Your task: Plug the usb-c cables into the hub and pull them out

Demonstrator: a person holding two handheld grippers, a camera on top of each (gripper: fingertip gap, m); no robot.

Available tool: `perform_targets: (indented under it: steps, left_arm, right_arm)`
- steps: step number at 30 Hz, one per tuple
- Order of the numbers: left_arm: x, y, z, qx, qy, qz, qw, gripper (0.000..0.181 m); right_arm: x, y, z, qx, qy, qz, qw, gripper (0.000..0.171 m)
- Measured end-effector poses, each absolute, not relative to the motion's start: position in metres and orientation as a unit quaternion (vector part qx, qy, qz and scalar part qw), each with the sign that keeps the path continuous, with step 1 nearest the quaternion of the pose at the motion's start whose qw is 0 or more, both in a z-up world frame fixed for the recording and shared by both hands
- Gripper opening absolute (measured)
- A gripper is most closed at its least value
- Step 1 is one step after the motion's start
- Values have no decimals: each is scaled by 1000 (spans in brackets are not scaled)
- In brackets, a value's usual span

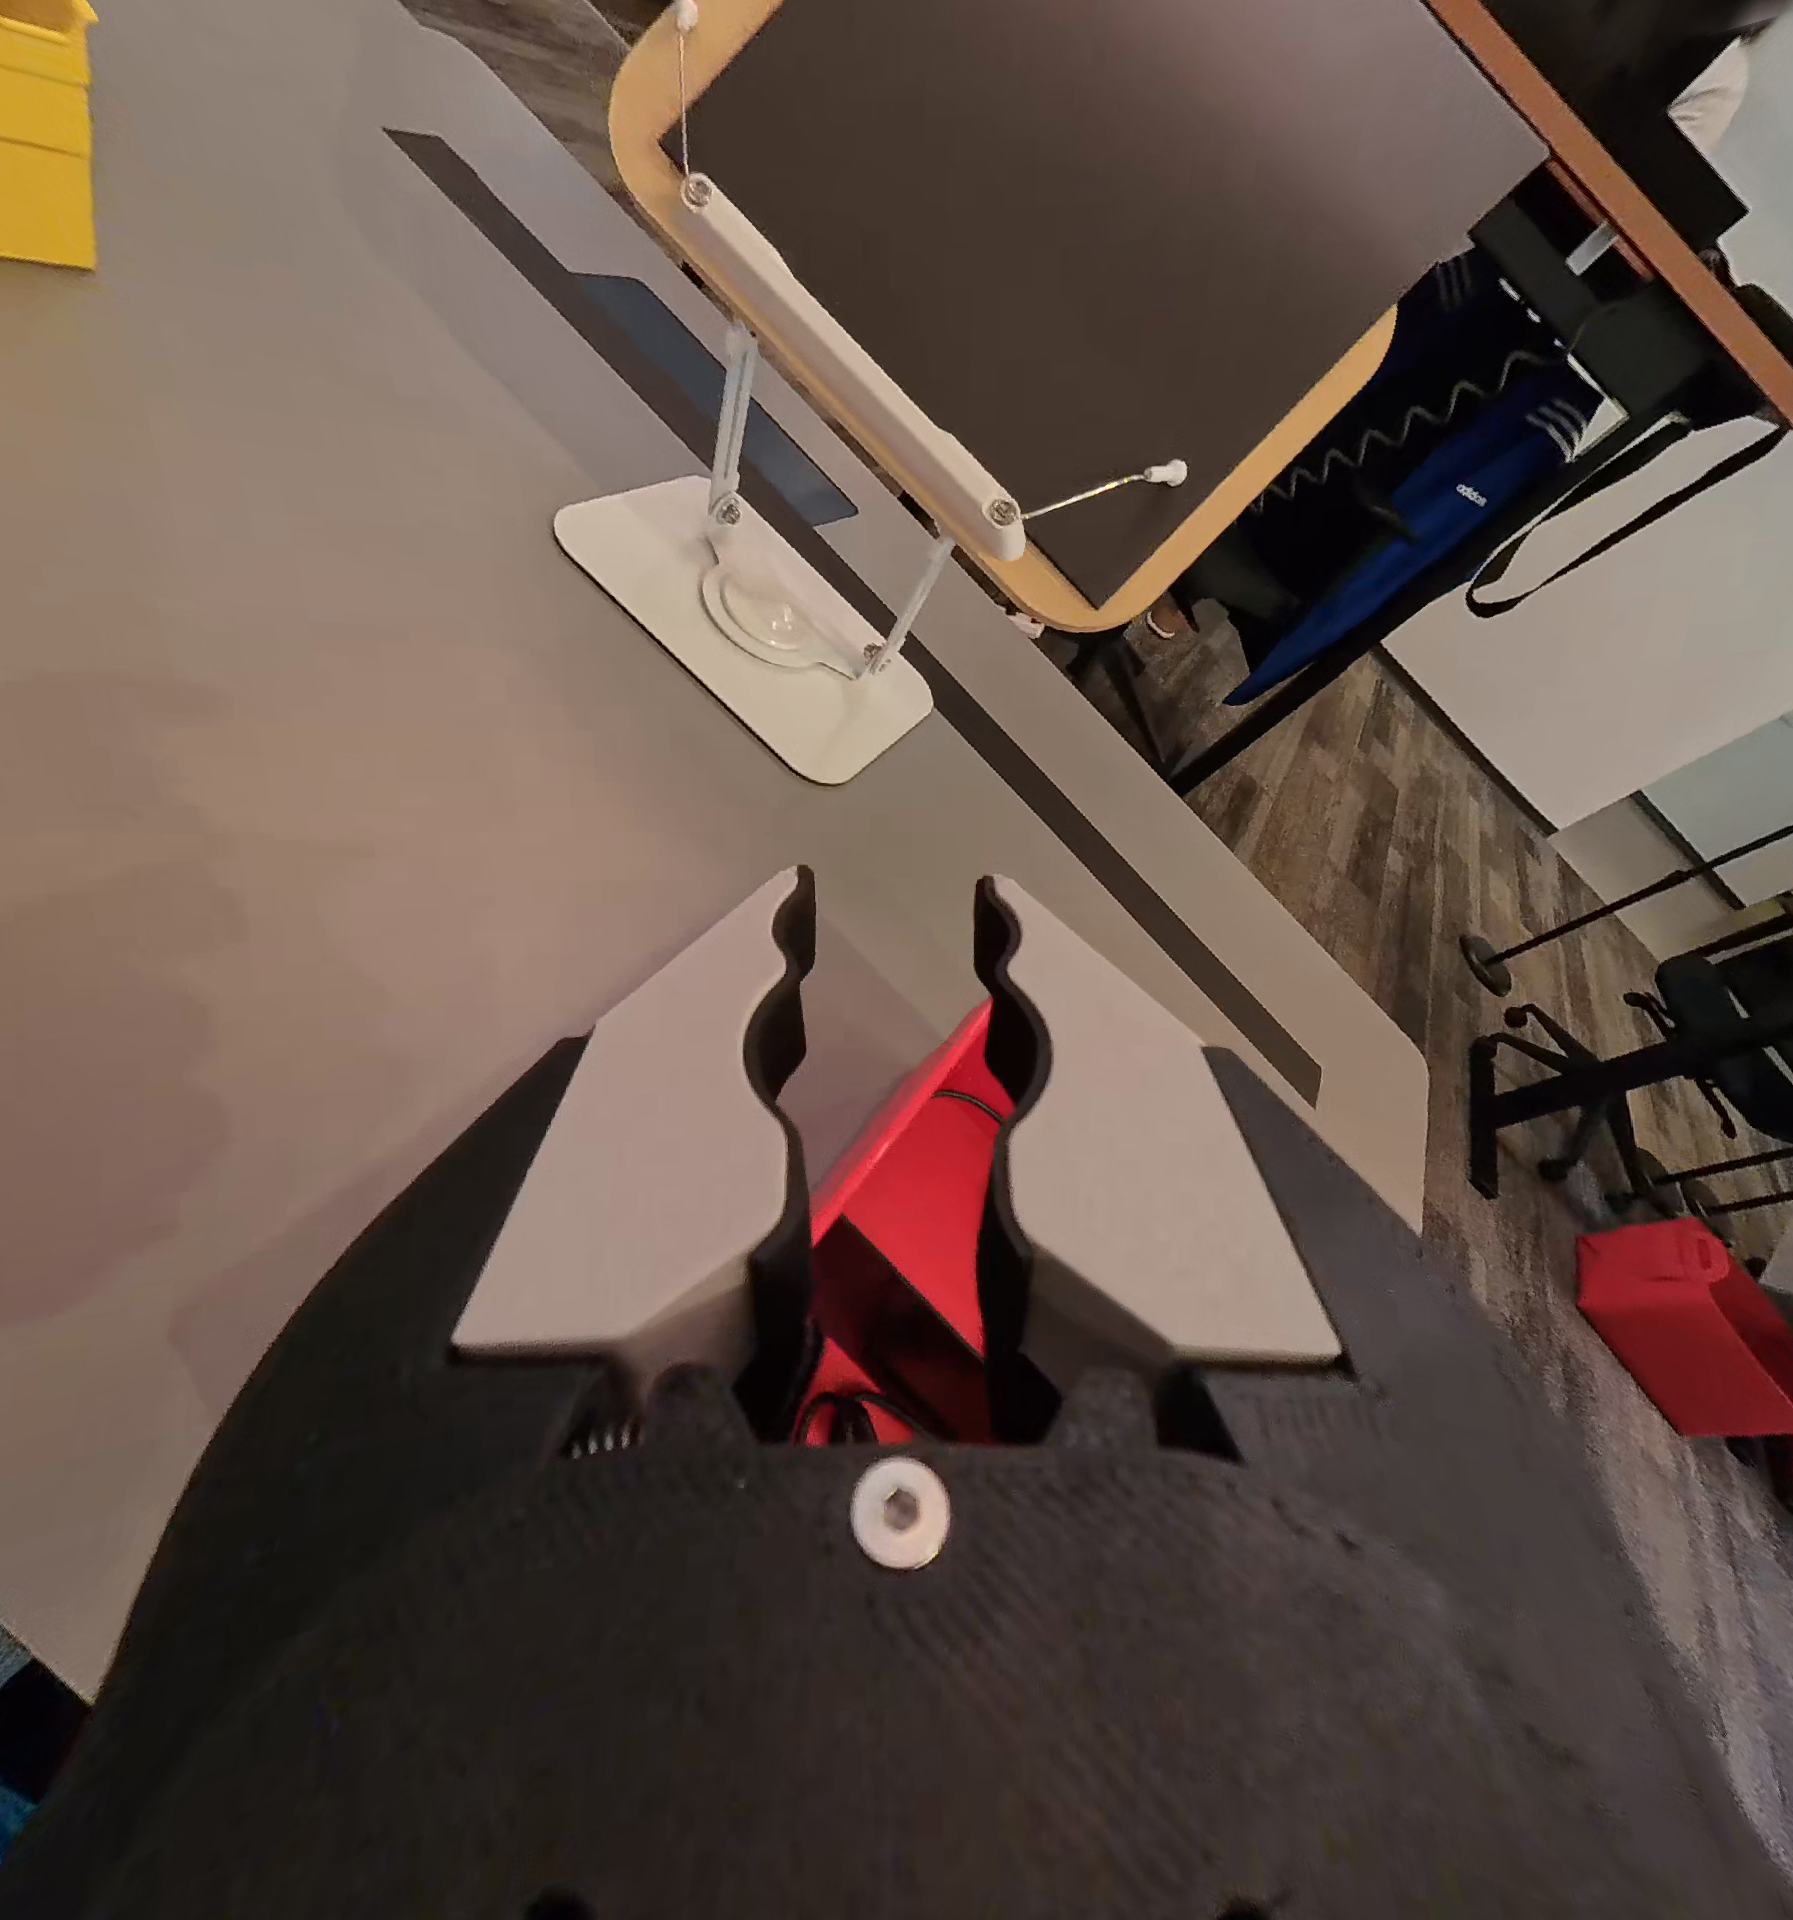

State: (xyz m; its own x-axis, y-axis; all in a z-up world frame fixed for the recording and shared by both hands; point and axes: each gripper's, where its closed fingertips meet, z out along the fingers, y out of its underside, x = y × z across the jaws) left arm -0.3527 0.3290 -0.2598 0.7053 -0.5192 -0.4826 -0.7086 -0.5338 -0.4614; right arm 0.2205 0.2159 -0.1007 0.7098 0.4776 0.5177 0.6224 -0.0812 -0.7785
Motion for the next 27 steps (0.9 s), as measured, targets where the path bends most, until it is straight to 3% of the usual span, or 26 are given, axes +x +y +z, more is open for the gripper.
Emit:
perform_targets:
  steps: [7,13,27]
  left_arm:
    - [-340,325,-262,-868,358,134,316,14]
    - [-330,327,-214,-856,303,86,410,6]
    - [-327,329,-133,-809,303,111,491,6]
  right_arm:
    - [210,211,-95,-721,-381,-51,577,25]
    - [199,204,-93,-711,-385,-32,587,24]
    - [171,192,-93,-696,-403,-1,594,24]
